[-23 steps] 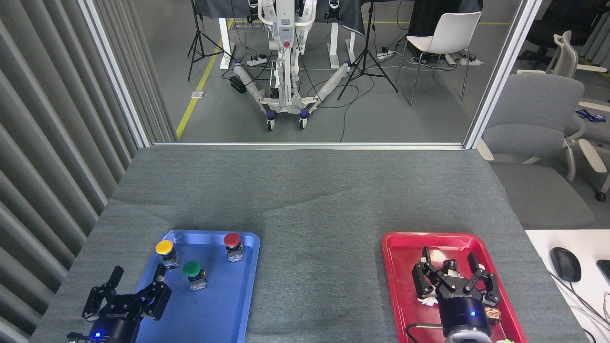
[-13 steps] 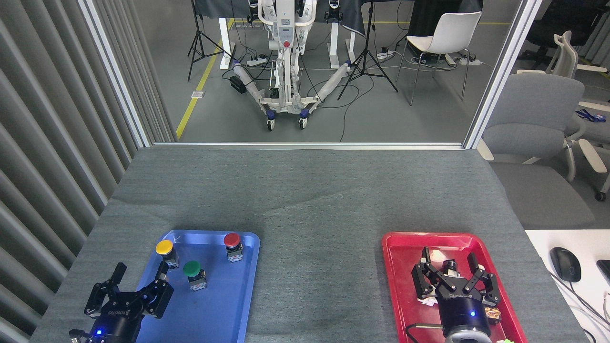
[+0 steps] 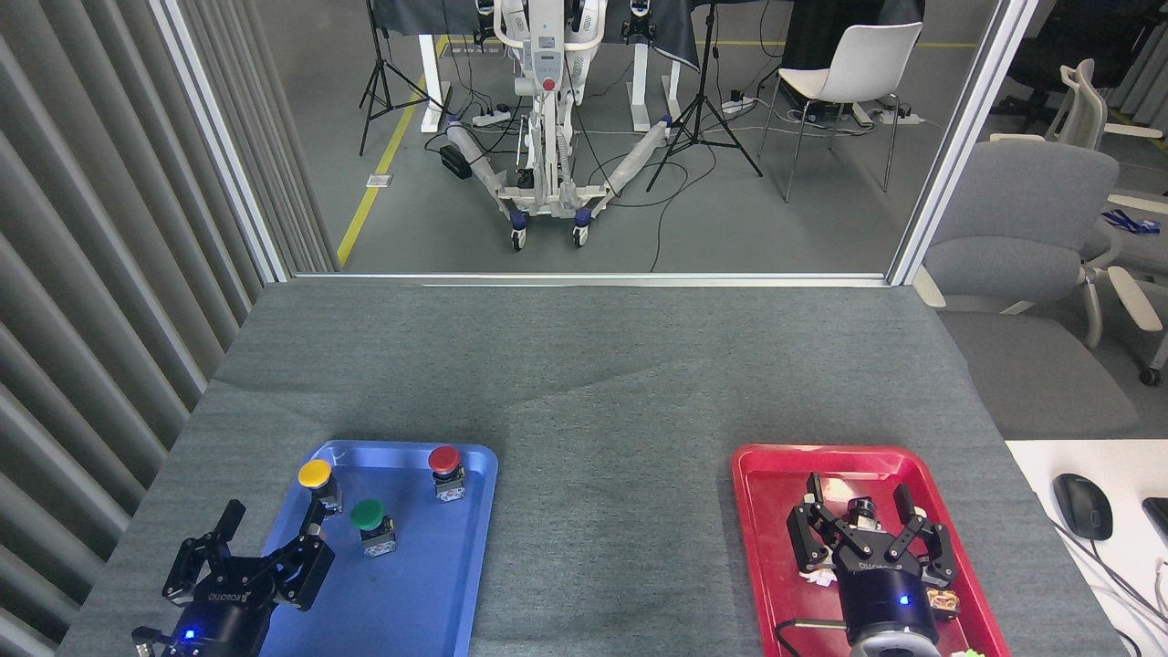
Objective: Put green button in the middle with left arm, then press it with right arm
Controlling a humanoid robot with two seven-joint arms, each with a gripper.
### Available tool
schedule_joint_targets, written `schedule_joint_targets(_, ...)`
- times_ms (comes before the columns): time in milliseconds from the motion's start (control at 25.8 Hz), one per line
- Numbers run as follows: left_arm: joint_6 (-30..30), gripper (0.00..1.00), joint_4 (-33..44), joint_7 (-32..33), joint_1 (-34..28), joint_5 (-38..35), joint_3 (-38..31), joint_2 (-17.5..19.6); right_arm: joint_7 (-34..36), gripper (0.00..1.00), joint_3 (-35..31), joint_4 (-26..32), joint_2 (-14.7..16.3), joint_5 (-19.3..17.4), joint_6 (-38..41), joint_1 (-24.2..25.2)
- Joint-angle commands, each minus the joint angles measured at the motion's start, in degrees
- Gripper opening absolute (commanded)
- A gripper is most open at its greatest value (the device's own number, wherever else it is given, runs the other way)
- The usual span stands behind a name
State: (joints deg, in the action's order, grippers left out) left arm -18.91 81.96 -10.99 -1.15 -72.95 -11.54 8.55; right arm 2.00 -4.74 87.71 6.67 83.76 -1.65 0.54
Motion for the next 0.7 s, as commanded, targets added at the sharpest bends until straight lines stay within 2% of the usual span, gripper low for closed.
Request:
schedule_joint_targets(0, 0.0, 1.00, -0.1, 0.1, -0.1, 0.0, 0.0, -0.1, -0.1, 1.00, -0.1, 0.0, 0.1, 0.0, 0.1, 0.0)
schedule_joint_targets(658, 1.3, 0.99, 0.4, 1.7, -0.5, -0.1, -0.1, 0.2, 0.0, 1.00, -0.1, 0.0, 0.2, 0.0, 0.0, 0.0)
